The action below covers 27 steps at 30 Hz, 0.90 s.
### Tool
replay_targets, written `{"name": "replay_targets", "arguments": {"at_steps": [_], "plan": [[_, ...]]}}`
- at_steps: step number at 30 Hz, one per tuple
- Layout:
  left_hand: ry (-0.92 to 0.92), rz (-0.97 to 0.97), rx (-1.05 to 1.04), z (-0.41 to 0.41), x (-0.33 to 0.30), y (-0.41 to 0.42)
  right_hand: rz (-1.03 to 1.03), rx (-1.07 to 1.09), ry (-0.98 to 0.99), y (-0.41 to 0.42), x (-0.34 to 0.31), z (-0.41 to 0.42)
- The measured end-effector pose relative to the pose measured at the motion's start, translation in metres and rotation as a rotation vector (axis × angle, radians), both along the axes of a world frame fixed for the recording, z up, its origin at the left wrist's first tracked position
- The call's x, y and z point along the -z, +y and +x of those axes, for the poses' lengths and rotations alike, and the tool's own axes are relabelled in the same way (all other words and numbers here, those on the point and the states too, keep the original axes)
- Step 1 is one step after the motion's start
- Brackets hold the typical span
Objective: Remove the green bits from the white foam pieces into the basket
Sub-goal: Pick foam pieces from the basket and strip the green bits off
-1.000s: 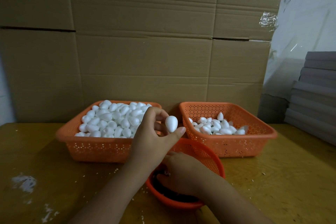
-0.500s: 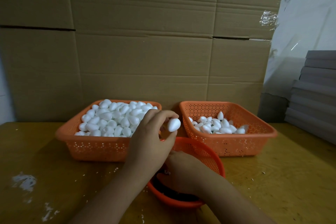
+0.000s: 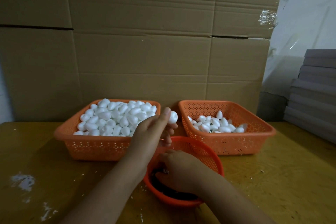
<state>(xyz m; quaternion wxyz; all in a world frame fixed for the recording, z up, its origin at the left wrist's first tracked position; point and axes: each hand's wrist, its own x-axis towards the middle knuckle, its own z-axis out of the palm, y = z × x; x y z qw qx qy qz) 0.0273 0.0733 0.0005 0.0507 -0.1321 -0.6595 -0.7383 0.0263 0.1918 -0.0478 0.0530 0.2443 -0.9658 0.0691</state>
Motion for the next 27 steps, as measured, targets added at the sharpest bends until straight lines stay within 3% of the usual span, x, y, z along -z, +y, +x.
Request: {"name": "replay_targets", "arguments": {"at_steps": [5, 12, 19, 27], "plan": [[-0.200, 0.177, 0.095, -0.001, -0.005, -0.002, -0.011, 0.009, -0.002, 0.000, 0.000, 0.000], [-0.275, 0.293, 0.205, -0.003, 0.001, -0.008, -0.061, 0.048, -0.049, 0.000, -0.004, 0.002], [-0.250, 0.339, 0.235, -0.009, 0.013, -0.012, -0.107, 0.088, -0.129, 0.001, -0.008, 0.004], [-0.192, 0.288, 0.267, -0.012, 0.018, -0.013, -0.212, 0.044, -0.353, 0.007, -0.024, 0.007]]}}
